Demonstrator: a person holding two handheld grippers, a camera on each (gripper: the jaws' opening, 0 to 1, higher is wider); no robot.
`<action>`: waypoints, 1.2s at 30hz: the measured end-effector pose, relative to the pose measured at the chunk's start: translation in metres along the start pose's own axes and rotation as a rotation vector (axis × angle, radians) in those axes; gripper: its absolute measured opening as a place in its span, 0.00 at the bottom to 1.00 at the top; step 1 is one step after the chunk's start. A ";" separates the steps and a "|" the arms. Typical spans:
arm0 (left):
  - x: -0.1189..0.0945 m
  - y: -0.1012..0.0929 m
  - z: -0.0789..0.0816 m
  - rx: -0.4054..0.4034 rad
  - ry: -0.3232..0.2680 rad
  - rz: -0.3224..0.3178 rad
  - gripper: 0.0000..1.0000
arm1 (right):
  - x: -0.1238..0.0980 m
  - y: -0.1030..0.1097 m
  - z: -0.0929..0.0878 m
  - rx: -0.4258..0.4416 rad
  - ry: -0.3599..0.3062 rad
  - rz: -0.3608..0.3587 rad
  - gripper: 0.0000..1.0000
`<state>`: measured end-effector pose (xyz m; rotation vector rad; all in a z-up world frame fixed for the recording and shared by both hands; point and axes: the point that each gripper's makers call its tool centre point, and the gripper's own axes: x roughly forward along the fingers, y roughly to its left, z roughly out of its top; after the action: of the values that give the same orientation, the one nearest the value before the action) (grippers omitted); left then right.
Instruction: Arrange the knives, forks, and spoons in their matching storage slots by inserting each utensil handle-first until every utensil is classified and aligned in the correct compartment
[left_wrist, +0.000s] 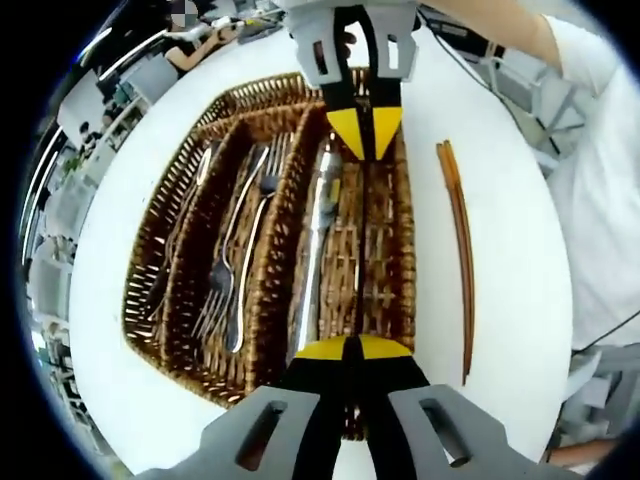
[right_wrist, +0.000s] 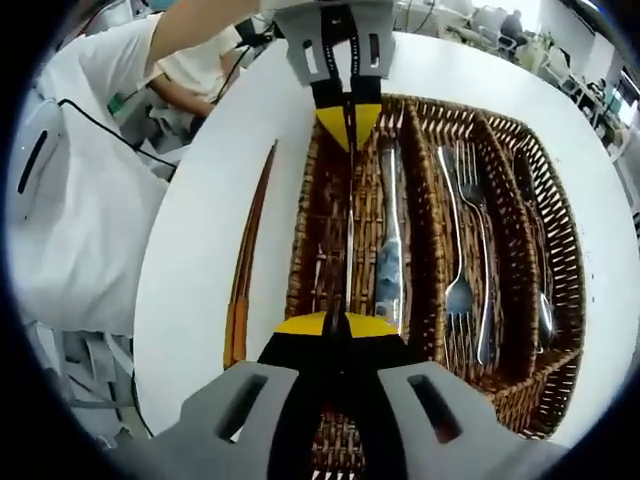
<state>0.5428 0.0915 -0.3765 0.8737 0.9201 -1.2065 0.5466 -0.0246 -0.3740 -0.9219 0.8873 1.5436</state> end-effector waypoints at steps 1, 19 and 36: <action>0.000 0.000 0.000 0.001 0.001 0.000 0.01 | 0.000 0.001 0.001 -0.002 -0.008 -0.003 0.04; 0.002 -0.001 -0.003 -0.007 -0.007 -0.008 0.01 | 0.012 0.010 -0.006 -0.035 0.043 -0.035 0.05; 0.001 -0.001 0.005 0.008 -0.014 -0.031 0.01 | 0.002 0.010 -0.008 -0.002 0.044 -0.031 0.03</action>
<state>0.5429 0.0866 -0.3755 0.8590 0.9211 -1.2426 0.5370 -0.0325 -0.3783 -0.9705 0.8990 1.5031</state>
